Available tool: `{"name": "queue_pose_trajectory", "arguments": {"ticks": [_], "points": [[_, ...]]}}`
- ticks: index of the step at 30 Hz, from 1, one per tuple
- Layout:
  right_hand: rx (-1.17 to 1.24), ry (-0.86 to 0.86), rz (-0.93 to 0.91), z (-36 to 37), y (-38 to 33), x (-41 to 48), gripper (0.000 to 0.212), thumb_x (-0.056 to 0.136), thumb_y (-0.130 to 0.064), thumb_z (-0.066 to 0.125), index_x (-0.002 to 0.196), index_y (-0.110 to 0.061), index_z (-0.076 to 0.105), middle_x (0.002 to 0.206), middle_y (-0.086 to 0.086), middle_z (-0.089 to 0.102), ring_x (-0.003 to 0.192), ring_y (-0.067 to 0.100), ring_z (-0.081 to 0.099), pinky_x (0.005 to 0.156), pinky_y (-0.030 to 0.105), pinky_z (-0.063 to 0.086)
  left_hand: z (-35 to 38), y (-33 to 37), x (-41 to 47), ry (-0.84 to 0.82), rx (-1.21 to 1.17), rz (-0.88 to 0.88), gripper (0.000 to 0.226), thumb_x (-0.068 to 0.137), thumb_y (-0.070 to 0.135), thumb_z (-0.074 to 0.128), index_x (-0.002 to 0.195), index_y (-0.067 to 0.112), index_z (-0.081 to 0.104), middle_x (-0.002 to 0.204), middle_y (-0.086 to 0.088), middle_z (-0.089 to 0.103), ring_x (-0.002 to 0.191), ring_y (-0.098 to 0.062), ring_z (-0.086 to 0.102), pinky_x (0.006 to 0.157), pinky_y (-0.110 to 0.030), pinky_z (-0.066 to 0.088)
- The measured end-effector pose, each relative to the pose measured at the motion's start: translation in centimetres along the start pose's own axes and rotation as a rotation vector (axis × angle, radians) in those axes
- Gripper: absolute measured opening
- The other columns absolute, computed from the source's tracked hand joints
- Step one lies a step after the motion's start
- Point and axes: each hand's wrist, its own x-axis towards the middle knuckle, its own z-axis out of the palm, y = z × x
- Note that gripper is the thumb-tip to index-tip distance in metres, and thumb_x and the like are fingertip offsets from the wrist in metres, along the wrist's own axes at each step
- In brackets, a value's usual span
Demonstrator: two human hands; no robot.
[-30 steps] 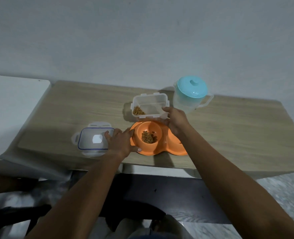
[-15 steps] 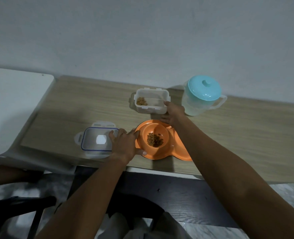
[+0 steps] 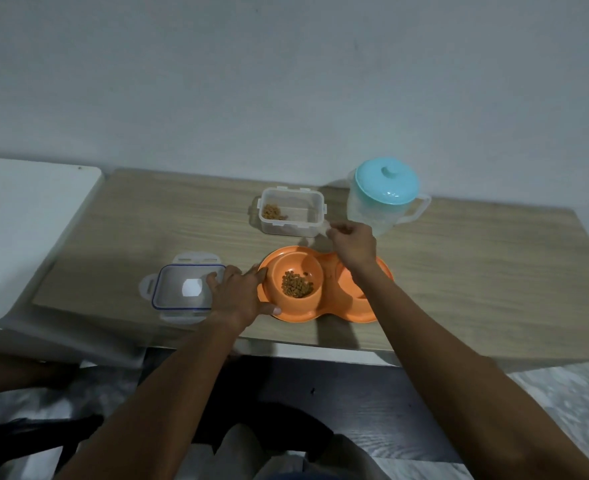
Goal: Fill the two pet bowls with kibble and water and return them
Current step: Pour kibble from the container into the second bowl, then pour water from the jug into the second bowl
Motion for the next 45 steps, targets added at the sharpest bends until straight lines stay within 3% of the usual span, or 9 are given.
{"name": "queue_pose_trajectory", "arguments": {"ticks": [7, 15, 19, 23, 26, 29, 34, 40, 45], "points": [[-0.349, 0.077, -0.164, -5.6, 4.3, -3.3, 0.034, 0.088, -0.019, 0.066, 0.121, -0.023, 0.075, 0.124, 0.008, 0.074, 0.12, 0.031, 0.064, 0.1, 0.04, 0.049, -0.7, 1.4, 0.1, -0.103, 0.024, -0.034, 0.089, 0.067, 0.064, 0.074, 0.142, 0.033, 0.036, 0.135, -0.006, 0.054, 0.135, -0.033, 0.033, 0.109, -0.061, 0.016], [-0.305, -0.065, -0.094, -8.9, 6.7, -1.9, 0.041, 0.087, -0.015, 0.067, 0.127, -0.021, 0.071, 0.127, 0.009, 0.071, 0.119, 0.031, 0.063, 0.101, 0.038, 0.05, -1.1, 5.8, 0.4, 0.009, -0.142, -0.045, 0.127, 0.048, 0.071, 0.078, 0.152, 0.03, 0.019, 0.151, 0.001, 0.039, 0.138, -0.027, 0.036, 0.107, -0.053, 0.026], [-0.177, 0.107, -0.164, -10.0, 4.4, -0.1, 0.037, 0.092, -0.026, 0.069, 0.129, -0.02, 0.068, 0.135, 0.005, 0.067, 0.125, 0.024, 0.06, 0.107, 0.042, 0.048, -1.1, 8.0, 1.3, -0.021, -0.196, -0.126, 0.127, 0.047, 0.061, 0.084, 0.152, 0.026, 0.023, 0.15, -0.001, 0.042, 0.135, -0.027, 0.043, 0.106, -0.049, 0.033], [-0.068, 0.345, -0.281, -11.4, 1.1, 2.1, 0.045, 0.096, -0.028, 0.062, 0.139, -0.017, 0.057, 0.144, 0.007, 0.055, 0.133, 0.021, 0.051, 0.104, 0.027, 0.036, -1.3, 8.8, 2.0, -0.064, -0.25, -0.197, 0.13, 0.038, 0.05, 0.09, 0.15, 0.025, 0.028, 0.143, -0.006, 0.051, 0.126, -0.031, 0.052, 0.096, -0.047, 0.048], [-0.069, 0.282, -0.226, -12.1, -0.3, 4.5, 0.05, 0.101, -0.04, 0.053, 0.146, -0.017, 0.051, 0.15, 0.006, 0.05, 0.137, 0.022, 0.048, 0.106, 0.03, 0.037, -1.4, 9.4, 2.1, -0.064, -0.232, -0.231, 0.131, 0.038, 0.046, 0.092, 0.15, 0.025, 0.028, 0.142, -0.008, 0.052, 0.125, -0.033, 0.053, 0.095, -0.048, 0.049], [-0.095, 0.161, -0.166, -12.5, -0.8, 6.5, 0.057, 0.101, -0.053, 0.045, 0.138, -0.011, 0.058, 0.137, 0.009, 0.06, 0.126, 0.027, 0.057, 0.101, 0.037, 0.045, -1.3, 9.6, 2.2, -0.062, -0.248, -0.259, 0.131, 0.039, 0.042, 0.094, 0.151, 0.025, 0.028, 0.143, -0.009, 0.05, 0.128, -0.034, 0.051, 0.098, -0.05, 0.047], [0.079, 0.055, -0.023, -13.0, -0.1, 7.3, 0.06, 0.091, -0.065, 0.057, 0.094, -0.006, 0.067, 0.081, -0.001, 0.06, 0.075, 0.017, 0.057, 0.069, 0.034, 0.043, -1.1, 9.5, 2.3, -0.075, -0.299, -0.268, 0.133, 0.04, 0.04, 0.094, 0.152, 0.024, 0.025, 0.149, -0.008, 0.043, 0.134, -0.034, 0.043, 0.103, -0.049, 0.042], [0.443, -0.008, 0.111, -12.3, 0.4, 6.4, 0.053, 0.085, -0.05, 0.074, 0.117, -0.008, 0.067, 0.081, -0.005, 0.054, 0.069, 0.01, 0.048, 0.06, 0.025, 0.039, -1.3, 9.7, 2.1, -0.071, -0.296, -0.274, 0.131, 0.044, 0.038, 0.095, 0.152, 0.022, 0.024, 0.149, -0.01, 0.042, 0.135, -0.035, 0.04, 0.106, -0.05, 0.039], [0.507, 0.089, 0.115, -13.5, 0.3, 5.6, 0.034, 0.082, -0.042, 0.08, 0.077, -0.013, 0.062, 0.069, -0.004, 0.047, 0.06, 0.011, 0.041, 0.056, 0.025, 0.035, -1.0, 9.7, 2.0, -0.052, -0.319, -0.277, 0.128, 0.046, 0.034, 0.095, 0.153, 0.022, 0.025, 0.149, -0.007, 0.042, 0.137, -0.032, 0.04, 0.106, -0.046, 0.039]]}}
